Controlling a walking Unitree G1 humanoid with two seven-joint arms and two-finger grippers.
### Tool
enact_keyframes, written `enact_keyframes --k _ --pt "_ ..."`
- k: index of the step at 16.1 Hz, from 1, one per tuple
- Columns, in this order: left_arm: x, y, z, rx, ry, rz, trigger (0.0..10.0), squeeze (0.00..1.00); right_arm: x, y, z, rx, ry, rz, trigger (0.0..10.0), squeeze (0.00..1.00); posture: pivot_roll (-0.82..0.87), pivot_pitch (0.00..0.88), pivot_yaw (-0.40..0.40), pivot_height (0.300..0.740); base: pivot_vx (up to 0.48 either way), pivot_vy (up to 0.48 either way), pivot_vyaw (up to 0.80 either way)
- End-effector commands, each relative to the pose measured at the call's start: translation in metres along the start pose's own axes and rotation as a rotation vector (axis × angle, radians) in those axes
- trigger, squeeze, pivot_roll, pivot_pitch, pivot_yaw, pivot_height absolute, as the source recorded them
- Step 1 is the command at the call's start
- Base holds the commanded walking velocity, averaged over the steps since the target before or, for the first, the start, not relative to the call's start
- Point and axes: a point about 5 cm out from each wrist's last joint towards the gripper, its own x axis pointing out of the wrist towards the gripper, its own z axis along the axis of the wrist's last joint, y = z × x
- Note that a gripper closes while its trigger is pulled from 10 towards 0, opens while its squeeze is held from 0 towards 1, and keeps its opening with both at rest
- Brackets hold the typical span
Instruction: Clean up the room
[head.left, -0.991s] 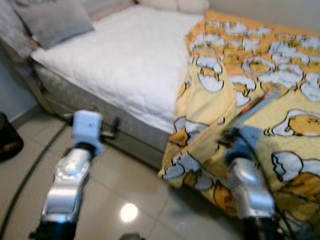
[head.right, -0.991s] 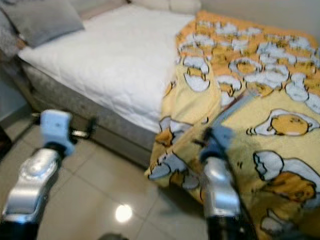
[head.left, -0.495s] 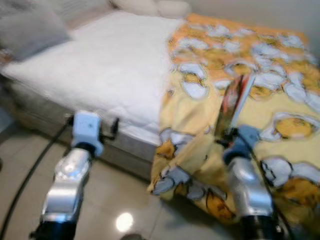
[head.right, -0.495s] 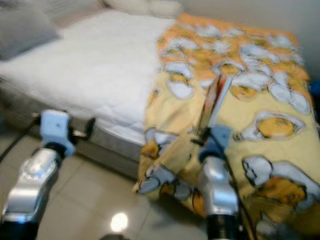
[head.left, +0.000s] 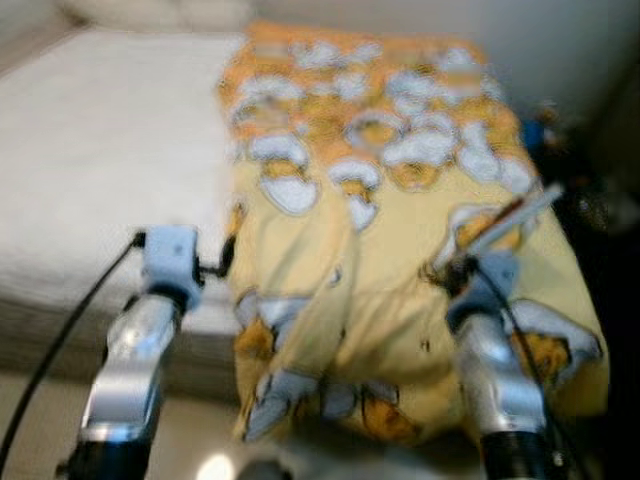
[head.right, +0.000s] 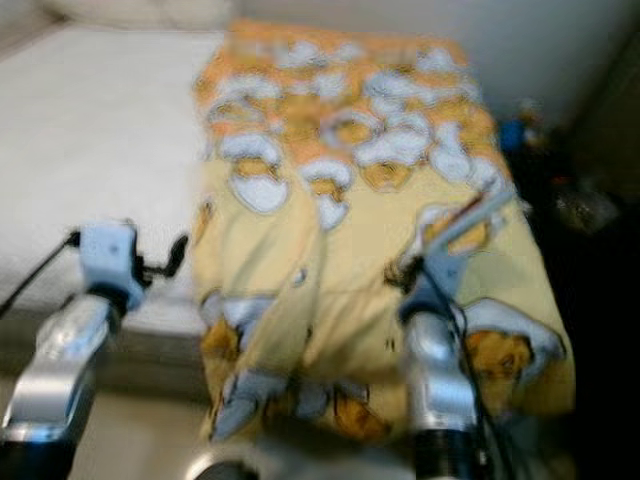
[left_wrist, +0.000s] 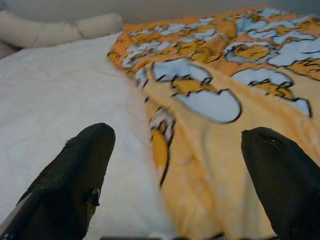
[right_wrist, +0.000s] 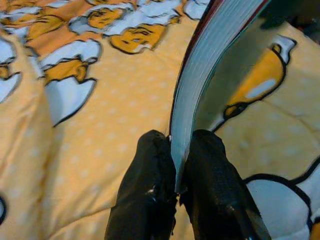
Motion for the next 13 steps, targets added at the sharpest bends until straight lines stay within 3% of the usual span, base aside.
enact_keyframes --k 1,7,13 --pt "0.0026 -0.0071 0.0046 -0.002 -0.016 -0.021 10.0 0.00 0.0018 -0.0045 0.0140 -0.014 -0.060 -0.006 10.0 0.00 0.18 0.000 0.014 0.740 0.326 0.000 0.00" --pt "0.0041 -0.0080 0.0054 0.001 -0.019 -0.020 10.0 0.00 0.0019 -0.0051 0.0138 -0.014 -0.061 -0.011 10.0 0.00 0.18 0.000 0.015 0.740 0.054 0.000 0.00" --pt "0.0046 -0.0076 0.0063 0.000 -0.021 -0.020 10.0 0.00 0.0018 -0.0050 0.0136 -0.010 -0.062 -0.011 10.0 0.00 0.18 0.000 0.018 0.740 0.000 0.403 -0.40"
